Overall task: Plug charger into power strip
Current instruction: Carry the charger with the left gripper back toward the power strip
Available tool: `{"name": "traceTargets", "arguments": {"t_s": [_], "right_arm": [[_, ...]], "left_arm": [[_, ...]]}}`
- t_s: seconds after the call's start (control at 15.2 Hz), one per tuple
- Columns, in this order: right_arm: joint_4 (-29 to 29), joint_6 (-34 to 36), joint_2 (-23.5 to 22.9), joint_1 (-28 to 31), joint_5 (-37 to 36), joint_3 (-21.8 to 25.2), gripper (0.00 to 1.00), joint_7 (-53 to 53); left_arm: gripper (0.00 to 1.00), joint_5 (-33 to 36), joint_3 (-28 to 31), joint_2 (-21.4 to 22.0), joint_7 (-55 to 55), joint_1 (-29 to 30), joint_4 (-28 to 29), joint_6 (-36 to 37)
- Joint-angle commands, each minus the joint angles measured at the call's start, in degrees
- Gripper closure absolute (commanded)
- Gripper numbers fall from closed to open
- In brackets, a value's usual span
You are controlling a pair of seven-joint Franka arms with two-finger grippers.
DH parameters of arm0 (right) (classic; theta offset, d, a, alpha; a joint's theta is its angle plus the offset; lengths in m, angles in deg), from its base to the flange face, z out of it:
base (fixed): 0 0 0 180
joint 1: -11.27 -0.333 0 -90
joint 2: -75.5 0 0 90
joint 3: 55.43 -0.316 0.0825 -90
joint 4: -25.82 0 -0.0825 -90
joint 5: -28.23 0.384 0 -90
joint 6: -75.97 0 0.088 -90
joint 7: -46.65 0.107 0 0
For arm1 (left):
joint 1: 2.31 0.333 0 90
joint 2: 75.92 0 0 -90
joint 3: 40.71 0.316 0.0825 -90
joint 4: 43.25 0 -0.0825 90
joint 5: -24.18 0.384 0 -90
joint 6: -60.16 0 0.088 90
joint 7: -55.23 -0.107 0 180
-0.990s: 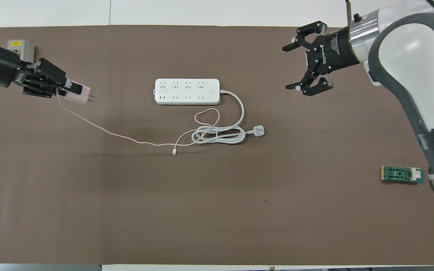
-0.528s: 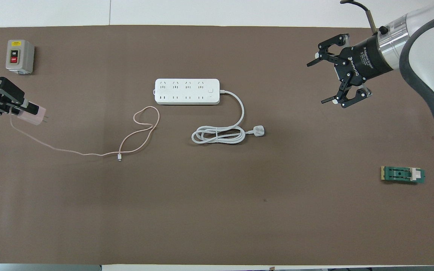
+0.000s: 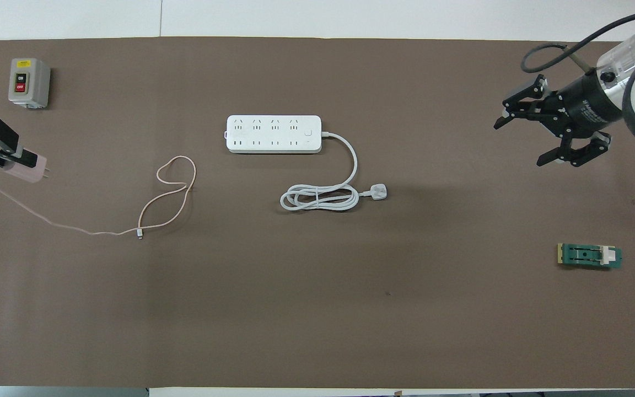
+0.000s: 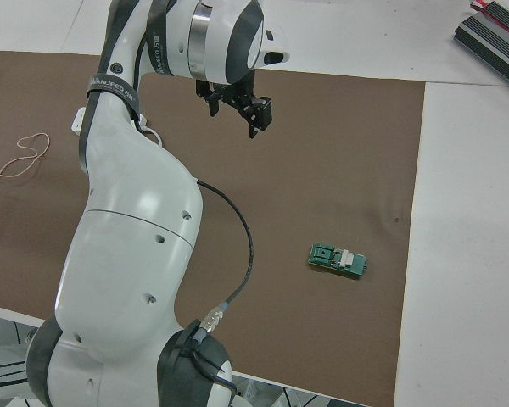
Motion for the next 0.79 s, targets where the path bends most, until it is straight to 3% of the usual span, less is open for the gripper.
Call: {"name": "traceTargets", "arguments": {"t_s": [0.0,0.26,0.53,0.73], "right_arm": [[-6.0,-0.7,6.1,0.7,-4.1,-0.4,0.00,-10.0],[-10.3,-1.1,11.7,2.4,-6.5,-0.4,0.00,-18.0],[-14.1,-1.2,16.7,2.9,-9.0,-0.4,0.00,-21.5],[-18.7,-2.9,20.6,2.7,-10.0,-0.5,0.00,-22.4]], "left_arm": [[1.00,2.5,0.1,0.2,12.3,-3.7,0.0,-0.9],[1.00,8.3,0.2,-1.9,16.3,-10.7,-0.1,-4.0],[1.00,8.4,0.0,-1.6,29.7,-11.3,0.2,-5.5],[1.00,9.6,0.4,-2.1,39.8,-14.3,2.5,-13.1]]}}
